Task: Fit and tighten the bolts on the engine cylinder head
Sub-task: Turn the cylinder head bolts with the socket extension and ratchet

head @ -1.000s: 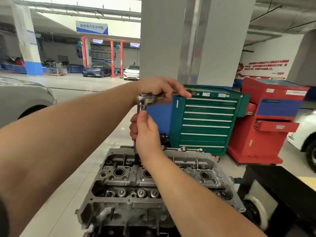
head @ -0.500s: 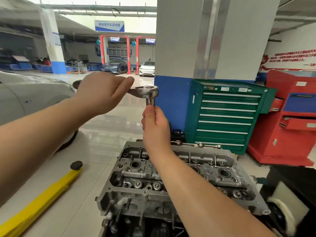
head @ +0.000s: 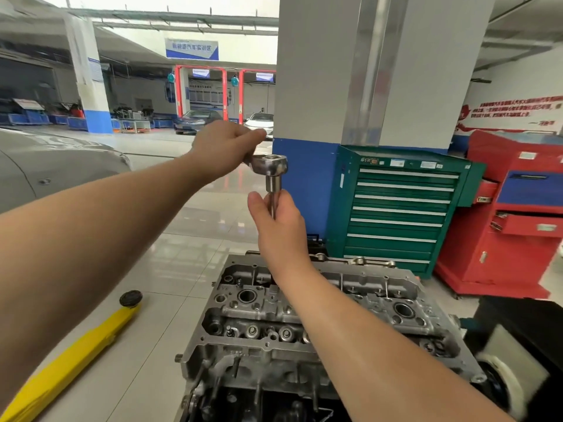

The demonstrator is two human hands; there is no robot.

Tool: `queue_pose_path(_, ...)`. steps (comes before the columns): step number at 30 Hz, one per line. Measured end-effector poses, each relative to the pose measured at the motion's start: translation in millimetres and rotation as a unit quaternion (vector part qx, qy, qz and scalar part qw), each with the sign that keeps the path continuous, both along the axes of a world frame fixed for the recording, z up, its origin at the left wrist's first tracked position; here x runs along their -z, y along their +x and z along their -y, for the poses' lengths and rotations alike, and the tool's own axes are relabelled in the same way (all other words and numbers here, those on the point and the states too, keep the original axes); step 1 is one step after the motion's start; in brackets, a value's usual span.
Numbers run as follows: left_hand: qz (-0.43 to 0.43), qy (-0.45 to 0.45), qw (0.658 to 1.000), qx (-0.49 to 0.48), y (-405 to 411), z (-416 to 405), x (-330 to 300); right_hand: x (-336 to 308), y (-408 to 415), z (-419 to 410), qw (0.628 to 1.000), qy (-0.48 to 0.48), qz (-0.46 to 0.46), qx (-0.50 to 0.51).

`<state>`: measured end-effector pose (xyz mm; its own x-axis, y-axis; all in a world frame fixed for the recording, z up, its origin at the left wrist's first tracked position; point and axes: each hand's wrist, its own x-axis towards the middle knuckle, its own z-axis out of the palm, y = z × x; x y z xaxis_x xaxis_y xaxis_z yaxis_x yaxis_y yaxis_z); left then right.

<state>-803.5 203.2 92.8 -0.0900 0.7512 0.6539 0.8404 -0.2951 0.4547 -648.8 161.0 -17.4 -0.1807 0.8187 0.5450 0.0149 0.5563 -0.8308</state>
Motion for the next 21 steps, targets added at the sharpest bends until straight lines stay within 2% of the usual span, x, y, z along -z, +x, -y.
queue_pose_path(2, 0.046, -0.033, 0.997, 0.051, 13.9, -18.3, -2.4, -0.9, 0.8, -4.4, 0.999, -0.026, -0.022, 0.011)
queue_pose_path(6, 0.007, -0.051, 0.998, 0.030, 30.5, -30.4, -6.4, 1.2, 7.1, -14.3, 0.992, -0.081, -0.092, -0.013)
queue_pose_path(10, -0.104, -0.056, 0.988, -0.095, 13.9, -8.2, -8.4, -3.4, 1.7, -17.0, 0.989, -0.108, -0.096, -0.032)
queue_pose_path(14, -0.267, -0.053, 0.931, -0.241, -4.5, 43.7, -6.1, -13.3, 5.0, -23.3, 0.980, -0.151, -0.068, -0.111)
queue_pose_path(18, -0.355, -0.018, 0.906, -0.232, -0.8, 88.4, -4.0, -16.5, 13.7, -24.7, 0.960, -0.182, -0.042, -0.210)
queue_pose_path(21, -0.359, 0.015, 0.906, -0.225, 16.4, 93.8, -1.8, -18.0, 22.0, -21.4, 0.953, -0.207, -0.033, -0.218)
